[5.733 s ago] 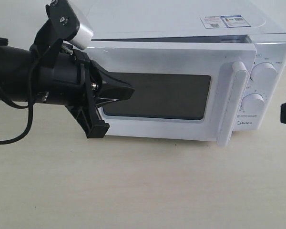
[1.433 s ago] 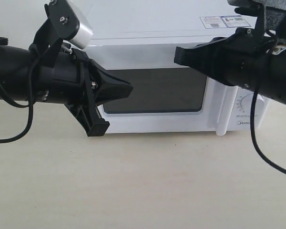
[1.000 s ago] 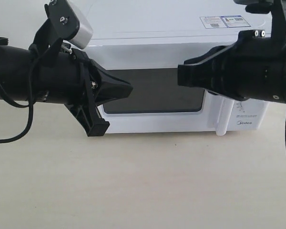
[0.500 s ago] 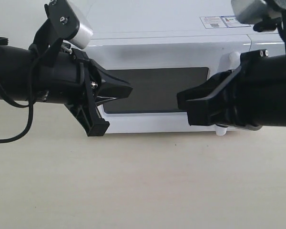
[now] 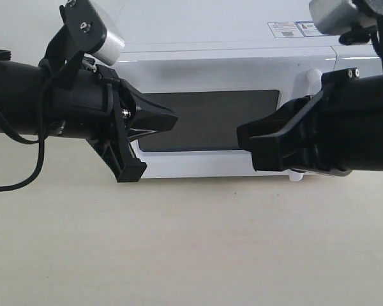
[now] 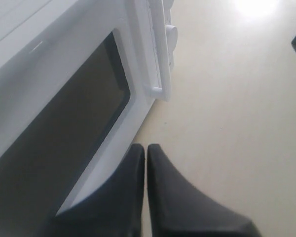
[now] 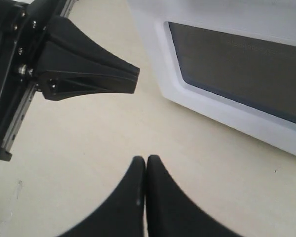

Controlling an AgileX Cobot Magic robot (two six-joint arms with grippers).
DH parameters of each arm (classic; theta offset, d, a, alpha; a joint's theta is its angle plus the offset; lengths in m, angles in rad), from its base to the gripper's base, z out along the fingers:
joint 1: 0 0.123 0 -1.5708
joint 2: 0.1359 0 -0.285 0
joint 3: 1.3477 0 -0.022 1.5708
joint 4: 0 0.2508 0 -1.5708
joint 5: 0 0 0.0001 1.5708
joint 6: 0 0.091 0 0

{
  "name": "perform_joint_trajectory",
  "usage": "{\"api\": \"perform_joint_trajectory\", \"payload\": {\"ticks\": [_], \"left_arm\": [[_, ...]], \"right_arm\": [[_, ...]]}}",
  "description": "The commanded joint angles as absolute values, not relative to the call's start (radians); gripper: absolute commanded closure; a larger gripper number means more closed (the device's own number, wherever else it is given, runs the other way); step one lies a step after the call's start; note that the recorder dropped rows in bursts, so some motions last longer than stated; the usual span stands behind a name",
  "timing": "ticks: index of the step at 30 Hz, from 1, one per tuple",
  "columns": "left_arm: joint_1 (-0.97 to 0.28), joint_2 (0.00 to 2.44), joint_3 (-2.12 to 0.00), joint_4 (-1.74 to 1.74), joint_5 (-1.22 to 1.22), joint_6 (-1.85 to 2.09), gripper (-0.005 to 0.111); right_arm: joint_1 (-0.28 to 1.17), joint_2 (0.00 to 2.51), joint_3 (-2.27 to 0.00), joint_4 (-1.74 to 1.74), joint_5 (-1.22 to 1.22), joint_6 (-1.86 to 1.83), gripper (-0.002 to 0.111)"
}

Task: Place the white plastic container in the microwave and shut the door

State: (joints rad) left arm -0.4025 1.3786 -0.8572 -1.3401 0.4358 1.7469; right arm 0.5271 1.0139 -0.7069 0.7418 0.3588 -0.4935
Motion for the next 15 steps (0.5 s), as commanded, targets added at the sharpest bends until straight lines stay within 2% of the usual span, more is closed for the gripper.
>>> {"api": "perform_joint_trajectory", "payload": {"ticks": [1,8,15], "left_arm": [[-0.406,1.378,-0.862,-1.346,0.437,1.742,0.103],[-0.406,1.261,-0.862,-1.281,0.360,1.799,0.103],[-0.406,0.999,-0.862,-1.312,0.311,1.683,0.103]], "right_arm": [[0.521,1.008,-0.711,0.736,0.362,-0.497,0.108],[0.521,1.008,-0.711,0.736,0.362,-0.497,0.108],[0.521,1.008,-0.711,0.736,0.362,-0.499,0.108]]}}
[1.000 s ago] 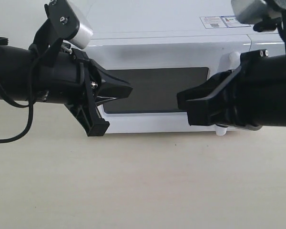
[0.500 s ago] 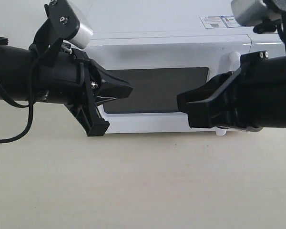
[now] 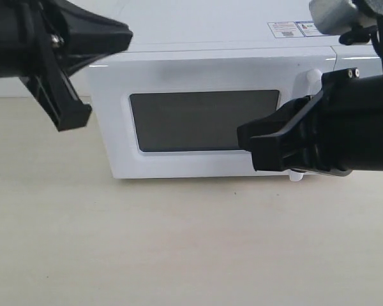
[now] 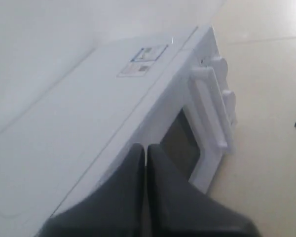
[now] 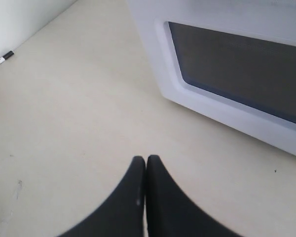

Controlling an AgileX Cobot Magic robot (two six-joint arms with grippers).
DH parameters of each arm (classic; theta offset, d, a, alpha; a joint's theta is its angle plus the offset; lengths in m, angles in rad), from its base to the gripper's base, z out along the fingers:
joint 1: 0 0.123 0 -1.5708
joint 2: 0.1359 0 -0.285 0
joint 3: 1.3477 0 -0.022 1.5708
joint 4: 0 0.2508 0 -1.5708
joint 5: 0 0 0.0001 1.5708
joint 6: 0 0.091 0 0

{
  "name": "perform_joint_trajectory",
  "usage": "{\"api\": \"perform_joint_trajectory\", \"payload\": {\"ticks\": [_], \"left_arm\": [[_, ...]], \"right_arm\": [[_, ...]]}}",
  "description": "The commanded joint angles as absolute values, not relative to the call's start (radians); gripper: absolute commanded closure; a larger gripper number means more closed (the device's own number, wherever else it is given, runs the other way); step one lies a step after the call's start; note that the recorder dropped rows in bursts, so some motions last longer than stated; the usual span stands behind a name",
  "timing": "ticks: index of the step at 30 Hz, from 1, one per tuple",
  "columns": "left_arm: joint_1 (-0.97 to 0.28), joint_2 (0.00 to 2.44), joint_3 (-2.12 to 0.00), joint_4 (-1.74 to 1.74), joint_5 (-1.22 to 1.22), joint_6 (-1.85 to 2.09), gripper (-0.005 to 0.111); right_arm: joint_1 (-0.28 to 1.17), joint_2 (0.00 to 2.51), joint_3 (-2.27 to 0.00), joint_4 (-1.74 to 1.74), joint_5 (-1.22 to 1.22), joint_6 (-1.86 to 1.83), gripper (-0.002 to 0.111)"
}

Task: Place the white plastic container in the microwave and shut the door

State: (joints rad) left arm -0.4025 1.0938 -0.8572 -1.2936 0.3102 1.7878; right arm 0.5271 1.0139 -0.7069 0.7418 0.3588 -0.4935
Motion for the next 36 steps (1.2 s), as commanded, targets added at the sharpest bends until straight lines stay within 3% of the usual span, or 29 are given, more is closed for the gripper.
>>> {"api": "perform_joint_trajectory", "payload": {"ticks": [1,13,36], "left_arm": [[-0.406,0.954,-0.862,-1.312,0.311,1.604,0.103],[-0.310,0.570,-0.763,-1.312,0.322,1.251,0.103],[-0.143,0.058,-0.392,-1.310,0.308,1.151,0.103]], "right_arm": [[0.521,1.008,-0.711,0.736,0.362,-0.499,0.108],[0.521,1.008,-0.711,0.736,0.362,-0.499,0.108],[0.521,1.008,-0.711,0.736,0.362,-0.499,0.108]]}}
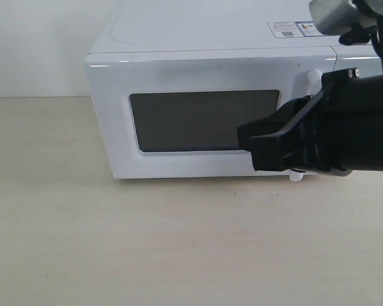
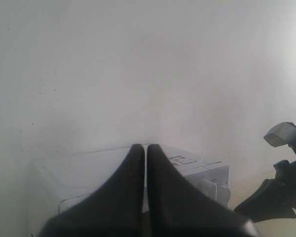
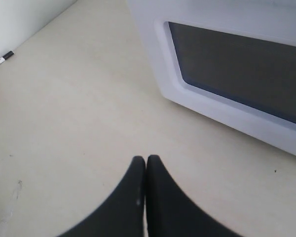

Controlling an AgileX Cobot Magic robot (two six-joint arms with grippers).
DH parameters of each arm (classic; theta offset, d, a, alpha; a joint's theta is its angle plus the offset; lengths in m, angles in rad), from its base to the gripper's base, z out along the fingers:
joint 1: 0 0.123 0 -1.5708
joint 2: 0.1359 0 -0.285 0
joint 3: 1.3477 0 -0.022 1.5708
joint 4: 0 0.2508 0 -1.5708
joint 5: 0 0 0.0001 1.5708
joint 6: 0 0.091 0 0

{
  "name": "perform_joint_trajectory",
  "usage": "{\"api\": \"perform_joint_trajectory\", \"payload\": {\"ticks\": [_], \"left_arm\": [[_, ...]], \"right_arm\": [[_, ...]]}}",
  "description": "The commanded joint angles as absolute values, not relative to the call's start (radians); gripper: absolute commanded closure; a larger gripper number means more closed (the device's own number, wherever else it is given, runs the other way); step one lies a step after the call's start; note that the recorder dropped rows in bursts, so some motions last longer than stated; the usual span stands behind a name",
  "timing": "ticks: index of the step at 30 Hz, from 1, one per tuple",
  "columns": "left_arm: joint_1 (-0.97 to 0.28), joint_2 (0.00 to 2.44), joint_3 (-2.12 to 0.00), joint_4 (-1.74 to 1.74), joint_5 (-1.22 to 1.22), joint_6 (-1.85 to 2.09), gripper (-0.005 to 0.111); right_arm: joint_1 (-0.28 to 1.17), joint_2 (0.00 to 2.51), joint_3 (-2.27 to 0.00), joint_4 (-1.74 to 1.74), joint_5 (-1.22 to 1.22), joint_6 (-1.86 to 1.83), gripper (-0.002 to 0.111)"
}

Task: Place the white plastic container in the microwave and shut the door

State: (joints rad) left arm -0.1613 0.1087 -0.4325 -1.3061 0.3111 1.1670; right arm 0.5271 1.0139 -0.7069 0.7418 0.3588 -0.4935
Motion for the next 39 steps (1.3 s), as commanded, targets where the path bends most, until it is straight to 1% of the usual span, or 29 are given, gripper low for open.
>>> {"api": "perform_joint_trajectory", "payload": {"ticks": [1,5,11,16,20,22,24,26,29,32,39], "left_arm": [[-0.131,0.032,-0.373,-1.288,0.308,1.151,0.103],[-0.100,0.000,-0.353,-1.282,0.311,1.159,0.103],[-0.099,0.000,-0.353,-1.258,0.321,1.157,0.103],[-0.099,0.000,-0.330,-1.258,0.274,1.079,0.103],[-0.099,0.000,-0.268,-1.246,0.197,1.027,0.103],[-0.099,0.000,-0.245,-1.120,0.168,0.877,0.103],[-0.099,0.000,-0.222,-0.904,0.161,0.637,0.103],[-0.099,0.000,-0.199,-0.603,0.161,0.307,0.103],[-0.099,0.000,-0.159,-0.256,0.156,-0.081,0.103],[-0.099,0.000,-0.108,-0.116,0.128,-0.183,0.103],[-0.075,0.000,-0.022,-0.059,0.086,-0.180,0.103]], "right_arm": [[0.521,1.008,-0.711,0.736,0.362,-0.499,0.108],[0.521,1.008,-0.711,0.736,0.362,-0.499,0.108],[0.521,1.008,-0.711,0.736,0.364,-0.499,0.108],[0.521,1.008,-0.711,0.736,0.364,-0.499,0.108],[0.521,1.008,-0.711,0.736,0.364,-0.499,0.108],[0.521,1.008,-0.711,0.736,0.364,-0.499,0.108],[0.521,1.008,-0.711,0.736,0.364,-0.499,0.108],[0.521,1.008,-0.711,0.736,0.364,-0.499,0.108],[0.521,1.008,-0.711,0.736,0.364,-0.499,0.108],[0.521,1.008,-0.711,0.736,0.364,-0.499,0.108],[0.521,1.008,-0.711,0.736,0.364,-0.499,0.108]]}}
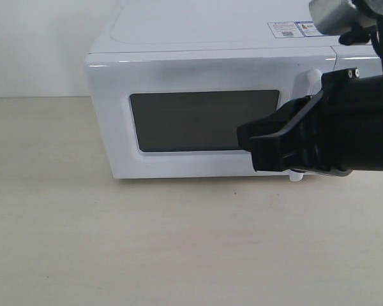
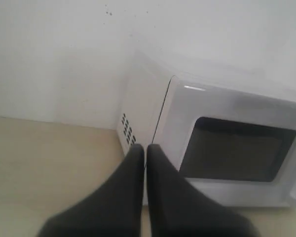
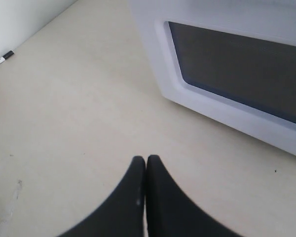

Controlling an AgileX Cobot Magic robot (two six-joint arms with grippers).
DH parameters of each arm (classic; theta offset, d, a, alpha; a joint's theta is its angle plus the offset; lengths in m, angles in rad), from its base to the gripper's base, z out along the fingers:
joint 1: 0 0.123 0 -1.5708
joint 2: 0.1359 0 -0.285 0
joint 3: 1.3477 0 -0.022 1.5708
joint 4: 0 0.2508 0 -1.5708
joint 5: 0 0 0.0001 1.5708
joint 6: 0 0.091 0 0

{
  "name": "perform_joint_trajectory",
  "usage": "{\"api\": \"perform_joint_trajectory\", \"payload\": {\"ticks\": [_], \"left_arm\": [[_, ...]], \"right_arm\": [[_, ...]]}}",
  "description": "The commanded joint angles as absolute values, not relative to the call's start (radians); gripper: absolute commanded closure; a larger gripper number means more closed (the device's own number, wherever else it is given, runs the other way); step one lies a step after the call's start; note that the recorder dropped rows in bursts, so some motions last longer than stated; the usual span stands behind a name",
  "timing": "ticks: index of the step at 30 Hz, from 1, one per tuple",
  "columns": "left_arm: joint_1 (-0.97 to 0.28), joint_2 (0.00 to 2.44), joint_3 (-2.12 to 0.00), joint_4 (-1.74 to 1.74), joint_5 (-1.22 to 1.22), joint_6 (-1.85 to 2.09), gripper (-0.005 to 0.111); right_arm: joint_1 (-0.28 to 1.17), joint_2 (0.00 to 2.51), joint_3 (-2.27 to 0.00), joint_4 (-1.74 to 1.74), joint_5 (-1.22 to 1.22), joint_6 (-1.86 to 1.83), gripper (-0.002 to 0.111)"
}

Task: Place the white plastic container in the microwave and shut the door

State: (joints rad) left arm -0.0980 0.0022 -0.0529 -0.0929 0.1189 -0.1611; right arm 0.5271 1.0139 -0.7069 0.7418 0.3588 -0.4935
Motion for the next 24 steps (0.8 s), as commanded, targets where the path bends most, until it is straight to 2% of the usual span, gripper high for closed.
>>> {"api": "perform_joint_trajectory", "payload": {"ticks": [1,7,20,24], "left_arm": [[-0.067,0.000,-0.016,-0.055,0.083,-0.175,0.103],[-0.033,0.000,0.000,-0.039,0.084,-0.134,0.103],[-0.009,0.000,0.000,0.048,0.308,-0.097,0.103],[-0.005,0.000,0.000,0.046,0.312,-0.097,0.103]], "right_arm": [[0.521,1.008,-0.711,0.736,0.364,-0.499,0.108],[0.521,1.008,-0.711,0.748,0.364,-0.499,0.108],[0.521,1.008,-0.711,0.749,0.364,-0.499,0.108],[0.521,1.008,-0.711,0.749,0.364,-0.499,0.108]]}}
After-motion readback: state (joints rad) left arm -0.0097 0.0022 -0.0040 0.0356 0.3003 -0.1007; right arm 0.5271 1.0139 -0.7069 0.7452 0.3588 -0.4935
